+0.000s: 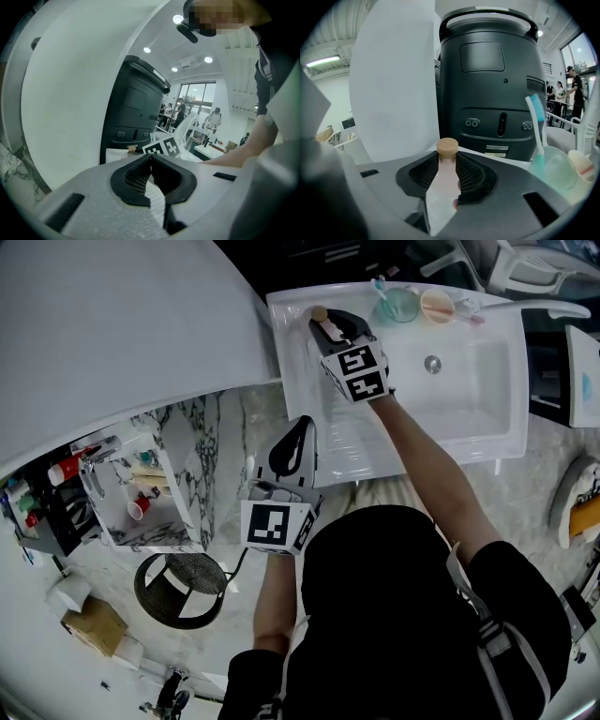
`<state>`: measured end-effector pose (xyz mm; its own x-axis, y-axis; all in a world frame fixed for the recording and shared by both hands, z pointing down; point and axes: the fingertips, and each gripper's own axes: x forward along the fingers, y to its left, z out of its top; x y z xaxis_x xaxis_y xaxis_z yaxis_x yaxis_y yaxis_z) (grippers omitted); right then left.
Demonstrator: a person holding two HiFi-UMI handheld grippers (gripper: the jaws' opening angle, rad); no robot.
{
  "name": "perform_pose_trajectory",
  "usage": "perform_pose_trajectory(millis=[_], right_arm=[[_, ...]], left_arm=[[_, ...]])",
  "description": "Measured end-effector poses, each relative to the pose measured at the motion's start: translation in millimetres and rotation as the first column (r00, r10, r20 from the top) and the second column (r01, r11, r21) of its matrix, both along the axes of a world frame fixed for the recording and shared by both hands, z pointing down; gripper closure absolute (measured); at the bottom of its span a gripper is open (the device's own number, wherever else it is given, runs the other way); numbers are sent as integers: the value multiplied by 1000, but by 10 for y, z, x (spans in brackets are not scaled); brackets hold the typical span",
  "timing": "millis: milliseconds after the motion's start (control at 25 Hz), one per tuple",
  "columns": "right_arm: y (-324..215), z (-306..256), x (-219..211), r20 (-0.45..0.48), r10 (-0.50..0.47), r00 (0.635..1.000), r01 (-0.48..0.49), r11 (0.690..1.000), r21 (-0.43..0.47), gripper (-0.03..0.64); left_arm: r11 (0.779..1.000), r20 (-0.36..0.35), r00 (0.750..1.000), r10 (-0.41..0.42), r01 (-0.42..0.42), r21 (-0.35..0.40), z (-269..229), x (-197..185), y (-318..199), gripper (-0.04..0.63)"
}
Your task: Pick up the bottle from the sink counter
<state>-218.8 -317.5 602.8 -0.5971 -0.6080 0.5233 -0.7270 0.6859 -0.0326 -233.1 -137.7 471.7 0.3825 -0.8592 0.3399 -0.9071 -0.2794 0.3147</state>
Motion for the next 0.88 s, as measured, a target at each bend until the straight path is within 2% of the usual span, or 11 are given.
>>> perform_pose_trajectory(millis=[320,880], right_arm=[[131,-134,97,32,-3,999,3,1000,19,497],[421,-854,334,125,-52,991,41,995,88,497]], left_arm=[[1000,14,1000,3,-3,10,-34,73,50,575],[1000,23,1000,-1,0,28,-150,302,107,575]])
